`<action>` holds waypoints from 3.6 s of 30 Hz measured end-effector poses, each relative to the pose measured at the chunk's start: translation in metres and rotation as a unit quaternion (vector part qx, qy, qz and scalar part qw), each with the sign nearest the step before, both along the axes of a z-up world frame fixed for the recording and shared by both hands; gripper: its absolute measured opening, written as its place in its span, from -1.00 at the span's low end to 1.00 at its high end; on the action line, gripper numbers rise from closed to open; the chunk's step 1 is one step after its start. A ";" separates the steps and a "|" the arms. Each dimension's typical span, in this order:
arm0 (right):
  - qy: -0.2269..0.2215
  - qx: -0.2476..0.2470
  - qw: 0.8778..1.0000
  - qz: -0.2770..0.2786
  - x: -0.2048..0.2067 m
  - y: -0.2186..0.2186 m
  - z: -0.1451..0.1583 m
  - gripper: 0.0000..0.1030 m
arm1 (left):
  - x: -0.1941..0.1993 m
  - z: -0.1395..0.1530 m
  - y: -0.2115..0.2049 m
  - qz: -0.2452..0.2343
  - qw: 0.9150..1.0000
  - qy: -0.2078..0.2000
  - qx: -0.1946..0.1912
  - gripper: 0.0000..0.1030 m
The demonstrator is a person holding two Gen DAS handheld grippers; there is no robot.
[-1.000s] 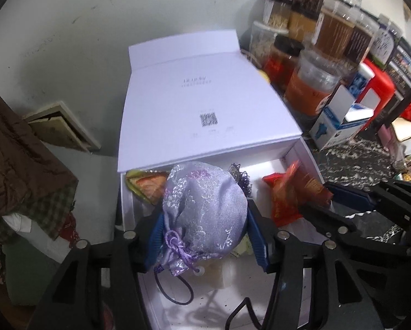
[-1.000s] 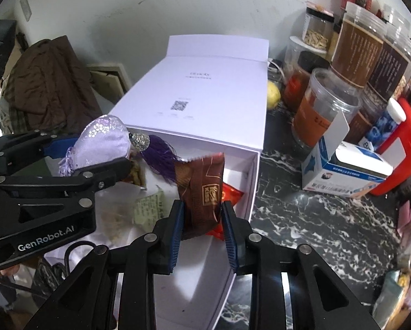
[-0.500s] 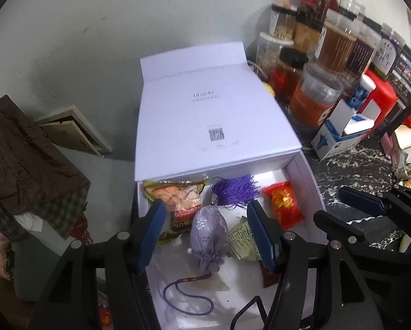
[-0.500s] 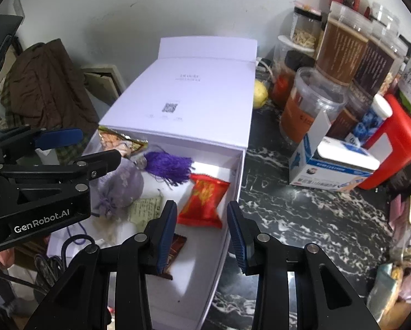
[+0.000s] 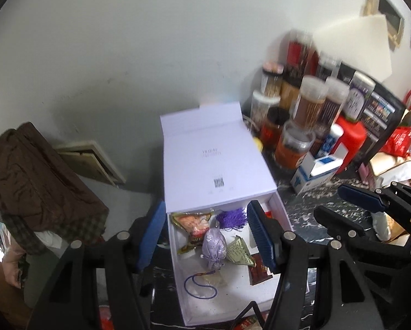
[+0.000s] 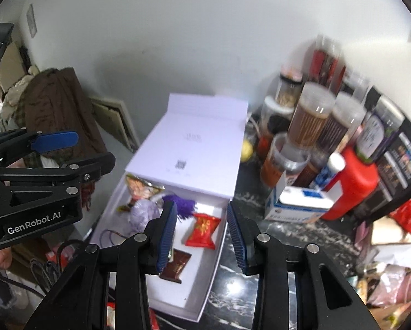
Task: Organize soft objects
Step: 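Withdraw both tools from the box toward the clear bag of white cord, then grasp the clear bag of white cord with the left tool while the right tool approaches the red packet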
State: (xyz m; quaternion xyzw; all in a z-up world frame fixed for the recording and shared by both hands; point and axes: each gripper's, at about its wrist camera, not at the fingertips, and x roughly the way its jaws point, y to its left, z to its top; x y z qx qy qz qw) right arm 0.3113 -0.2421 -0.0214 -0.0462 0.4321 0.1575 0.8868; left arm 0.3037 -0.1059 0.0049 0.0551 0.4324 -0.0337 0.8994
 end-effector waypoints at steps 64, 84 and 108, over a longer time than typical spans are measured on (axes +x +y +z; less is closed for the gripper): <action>0.044 0.041 0.998 -0.004 -0.208 -0.015 -0.019 0.28 | -0.199 -0.056 -0.001 -0.055 0.992 0.098 -0.064 0.19; 0.146 0.033 0.988 -0.035 -0.183 -0.037 -0.114 0.28 | -0.160 -0.169 -0.039 -0.147 0.967 0.203 -0.039 0.19; 0.185 0.033 0.980 -0.062 -0.173 -0.052 -0.146 0.28 | -0.153 -0.210 -0.030 -0.141 0.969 0.196 -0.054 -0.10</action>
